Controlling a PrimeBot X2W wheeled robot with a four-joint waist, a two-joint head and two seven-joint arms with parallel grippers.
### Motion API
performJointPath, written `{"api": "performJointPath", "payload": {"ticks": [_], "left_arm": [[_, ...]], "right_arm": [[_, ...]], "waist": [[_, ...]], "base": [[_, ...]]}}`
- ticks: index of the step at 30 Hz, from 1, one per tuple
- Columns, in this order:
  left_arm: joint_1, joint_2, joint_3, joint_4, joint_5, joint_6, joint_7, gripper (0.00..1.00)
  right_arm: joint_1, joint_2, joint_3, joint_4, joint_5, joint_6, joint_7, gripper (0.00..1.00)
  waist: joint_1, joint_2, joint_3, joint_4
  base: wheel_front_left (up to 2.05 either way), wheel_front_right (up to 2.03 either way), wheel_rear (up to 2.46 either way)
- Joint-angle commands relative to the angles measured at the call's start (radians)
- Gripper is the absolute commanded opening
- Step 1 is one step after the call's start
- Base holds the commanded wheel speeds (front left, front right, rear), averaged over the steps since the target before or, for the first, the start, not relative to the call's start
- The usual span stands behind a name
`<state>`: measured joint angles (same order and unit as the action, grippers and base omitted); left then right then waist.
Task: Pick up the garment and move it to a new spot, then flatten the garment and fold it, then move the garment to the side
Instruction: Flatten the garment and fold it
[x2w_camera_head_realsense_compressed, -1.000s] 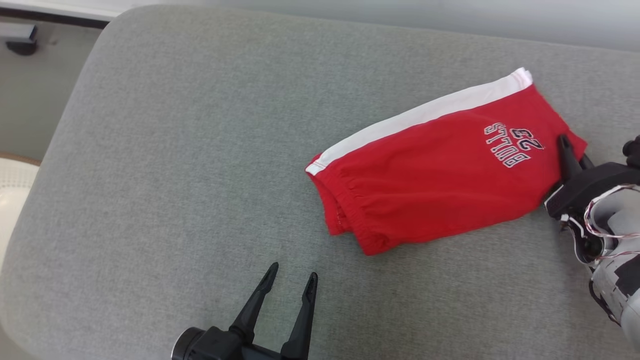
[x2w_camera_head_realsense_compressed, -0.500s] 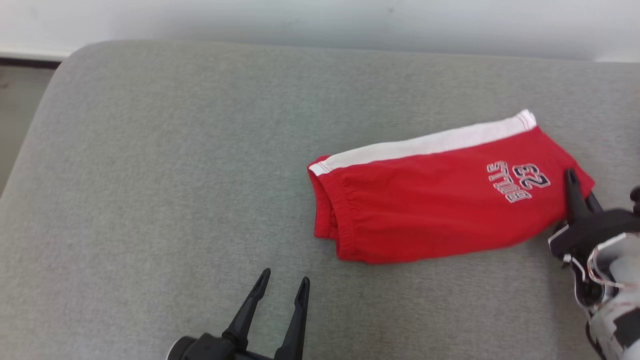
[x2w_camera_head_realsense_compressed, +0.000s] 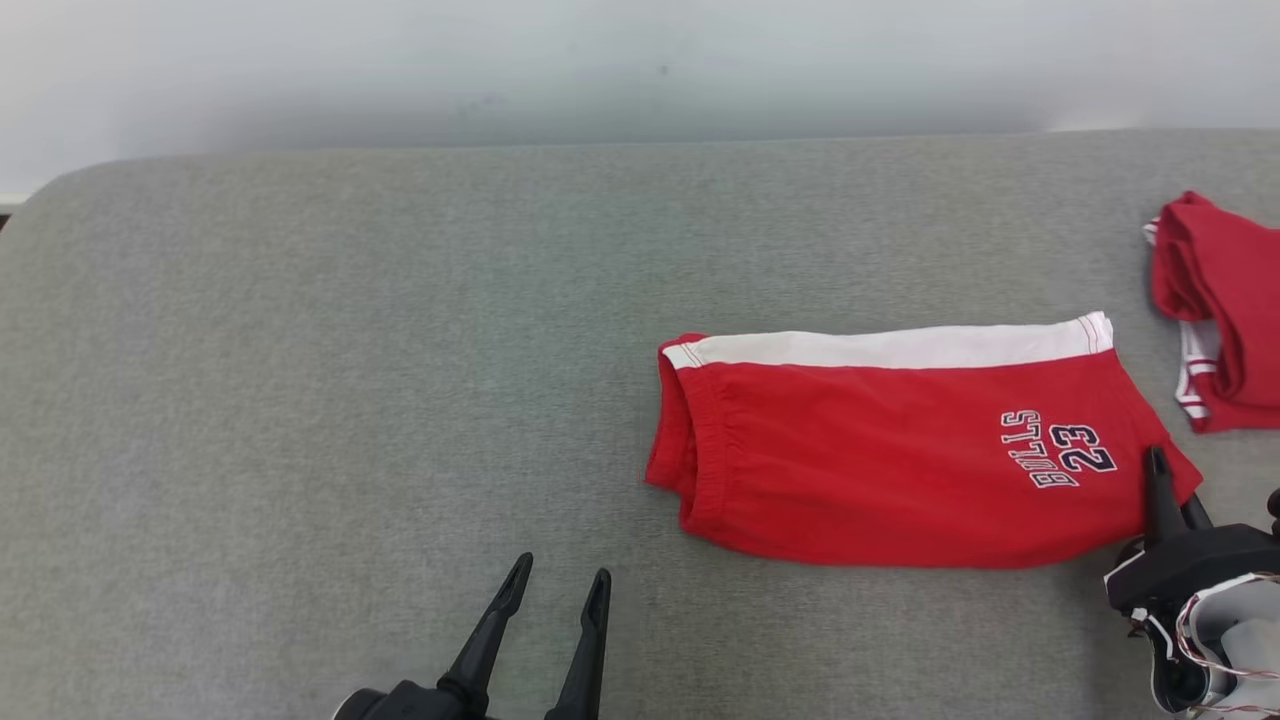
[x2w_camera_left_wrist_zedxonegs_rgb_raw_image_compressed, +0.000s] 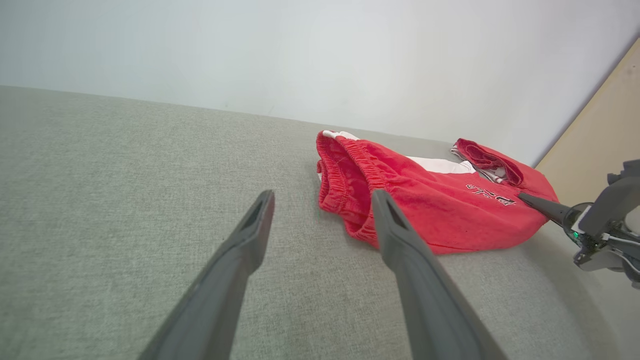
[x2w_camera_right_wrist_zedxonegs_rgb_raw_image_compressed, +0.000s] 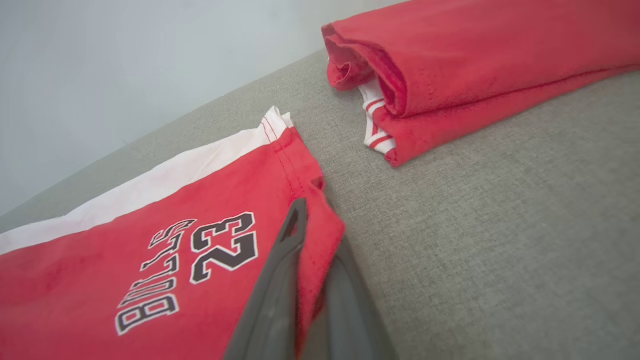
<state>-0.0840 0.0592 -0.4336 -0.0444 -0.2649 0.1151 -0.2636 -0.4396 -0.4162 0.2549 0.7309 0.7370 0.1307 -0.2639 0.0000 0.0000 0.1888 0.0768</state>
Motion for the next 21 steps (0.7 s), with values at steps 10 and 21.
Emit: {"api": "performJointPath", "payload": {"ticks": [10, 21], "left_arm": [[0.019, 0.004, -0.010, 0.022, -0.007, -0.005, 0.000, 1.00], [0.029, 0.010, -0.020, 0.035, -0.017, 0.000, 0.001, 1.00]], "right_arm": [[-0.004, 0.029, 0.008, -0.022, -0.028, 0.000, 0.000, 0.00], [-0.068, 0.052, 0.097, -0.083, -0.062, 0.000, 0.000, 0.00]], "waist": [[0.0000, 0.0000, -0.039, -0.030], [0.0000, 0.0000, -0.083, 0.003]], "base": [[0.00, 0.00, 0.00], [0.00, 0.00, 0.00]]}}
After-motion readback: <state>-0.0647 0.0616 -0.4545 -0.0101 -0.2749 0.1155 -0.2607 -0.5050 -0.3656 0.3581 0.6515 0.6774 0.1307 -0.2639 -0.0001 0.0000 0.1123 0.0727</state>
